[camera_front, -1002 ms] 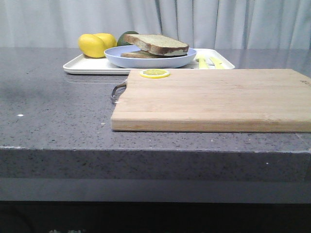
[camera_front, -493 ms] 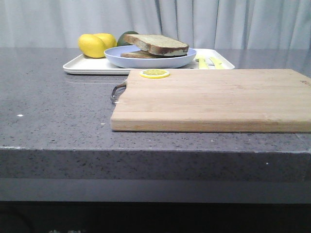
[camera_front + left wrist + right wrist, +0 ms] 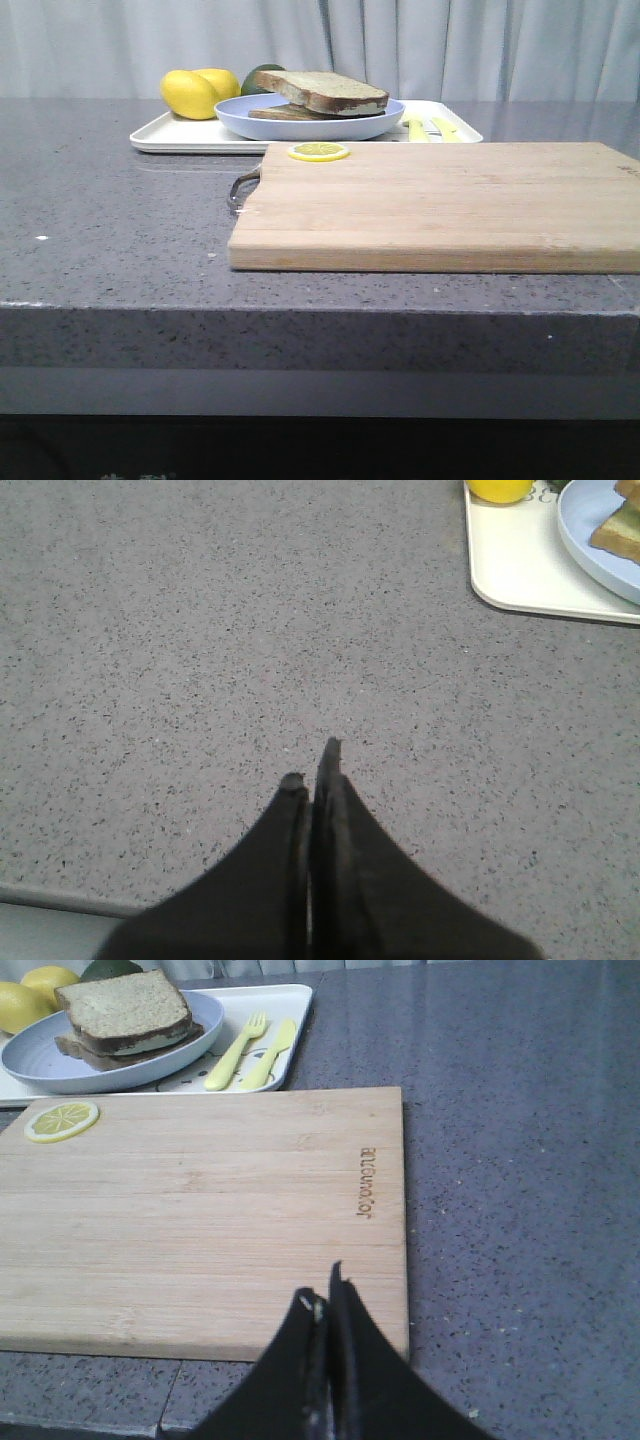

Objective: Place bread and move sandwich to tray

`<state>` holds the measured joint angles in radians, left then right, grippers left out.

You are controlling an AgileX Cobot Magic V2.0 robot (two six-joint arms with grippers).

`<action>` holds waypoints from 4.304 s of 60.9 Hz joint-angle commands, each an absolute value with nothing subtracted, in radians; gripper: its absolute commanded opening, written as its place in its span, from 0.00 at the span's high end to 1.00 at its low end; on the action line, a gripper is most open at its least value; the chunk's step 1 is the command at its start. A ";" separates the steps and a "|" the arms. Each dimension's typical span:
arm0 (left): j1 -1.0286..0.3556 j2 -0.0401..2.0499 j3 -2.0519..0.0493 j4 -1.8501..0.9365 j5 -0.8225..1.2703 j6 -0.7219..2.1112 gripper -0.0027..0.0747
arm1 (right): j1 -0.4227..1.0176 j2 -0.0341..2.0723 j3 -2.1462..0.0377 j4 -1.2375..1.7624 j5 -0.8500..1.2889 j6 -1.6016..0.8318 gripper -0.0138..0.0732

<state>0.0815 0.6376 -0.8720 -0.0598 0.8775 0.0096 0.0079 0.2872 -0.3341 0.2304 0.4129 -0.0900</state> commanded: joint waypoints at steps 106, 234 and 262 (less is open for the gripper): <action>0.081 0.293 -0.693 -0.104 0.666 -0.054 0.99 | 0.003 0.294 -0.361 0.239 0.338 -0.095 0.91; 0.081 -0.026 0.006 -0.119 0.029 -0.052 0.99 | 0.003 0.294 -0.361 0.239 0.338 -0.095 0.91; 0.081 -0.026 0.006 -0.119 0.029 -0.052 0.99 | 0.003 0.294 -0.361 0.239 0.338 -0.095 0.91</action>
<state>0.0815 -0.0050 0.0053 -0.1121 0.1160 -0.0436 0.0079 0.2872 -0.3341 0.2304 0.4129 -0.0900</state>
